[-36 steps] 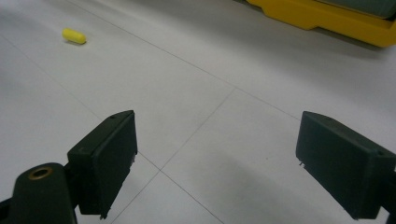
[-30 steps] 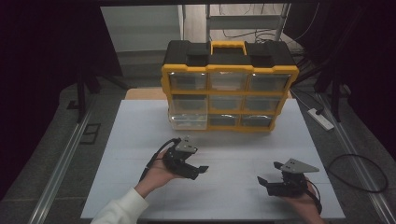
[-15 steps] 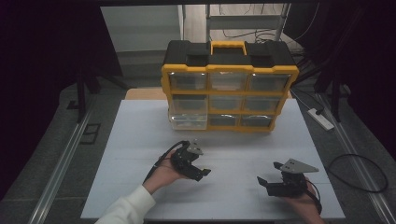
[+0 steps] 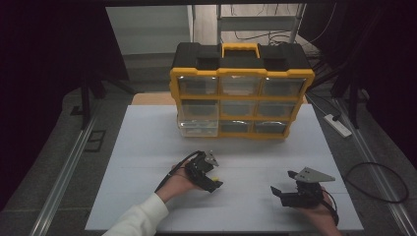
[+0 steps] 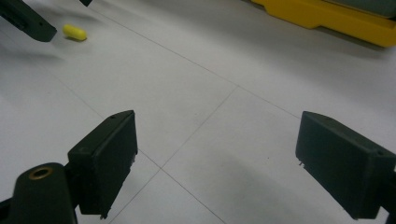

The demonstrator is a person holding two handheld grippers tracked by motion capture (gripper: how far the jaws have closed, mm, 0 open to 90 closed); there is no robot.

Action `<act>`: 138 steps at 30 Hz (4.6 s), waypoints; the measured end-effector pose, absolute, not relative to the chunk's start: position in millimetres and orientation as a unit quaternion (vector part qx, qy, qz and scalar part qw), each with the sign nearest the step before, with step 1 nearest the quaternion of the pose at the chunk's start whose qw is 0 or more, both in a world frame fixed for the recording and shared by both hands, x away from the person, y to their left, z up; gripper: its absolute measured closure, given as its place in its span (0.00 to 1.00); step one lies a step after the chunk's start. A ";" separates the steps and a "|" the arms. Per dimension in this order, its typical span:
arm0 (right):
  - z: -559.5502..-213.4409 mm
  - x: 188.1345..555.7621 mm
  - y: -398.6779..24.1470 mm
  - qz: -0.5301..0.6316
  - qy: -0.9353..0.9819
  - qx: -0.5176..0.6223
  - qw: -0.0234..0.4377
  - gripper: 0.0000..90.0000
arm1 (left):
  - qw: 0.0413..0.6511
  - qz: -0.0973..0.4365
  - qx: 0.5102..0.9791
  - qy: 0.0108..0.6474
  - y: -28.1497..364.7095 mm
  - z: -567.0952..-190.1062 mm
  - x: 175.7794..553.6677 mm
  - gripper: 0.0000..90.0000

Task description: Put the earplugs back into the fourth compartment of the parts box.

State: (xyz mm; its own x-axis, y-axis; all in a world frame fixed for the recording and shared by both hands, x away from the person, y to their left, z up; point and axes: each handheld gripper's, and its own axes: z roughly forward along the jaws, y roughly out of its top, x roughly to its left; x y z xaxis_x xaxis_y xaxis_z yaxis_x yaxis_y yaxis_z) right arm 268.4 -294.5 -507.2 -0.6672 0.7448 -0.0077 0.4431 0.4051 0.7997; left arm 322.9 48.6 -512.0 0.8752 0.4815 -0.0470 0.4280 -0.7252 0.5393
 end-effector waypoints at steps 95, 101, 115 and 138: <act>-507.2 268.7 -294.8 0.406 0.818 0.362 0.187 0.15 | 0.529 0.159 0.783 0.285 112.1 -360.1 324.2 0.87; -507.2 268.7 -294.8 0.406 0.818 0.363 0.187 0.15 | 0.525 0.167 0.782 0.291 112.9 -353.2 333.9 0.87; -507.3 268.7 -294.8 0.405 0.818 0.362 0.187 0.15 | 0.513 0.182 0.777 0.315 117.4 -346.8 358.0 0.87; -506.7 268.4 -295.9 0.409 0.816 0.363 0.187 0.15 | 0.477 0.194 0.781 0.352 120.9 -363.8 374.9 0.44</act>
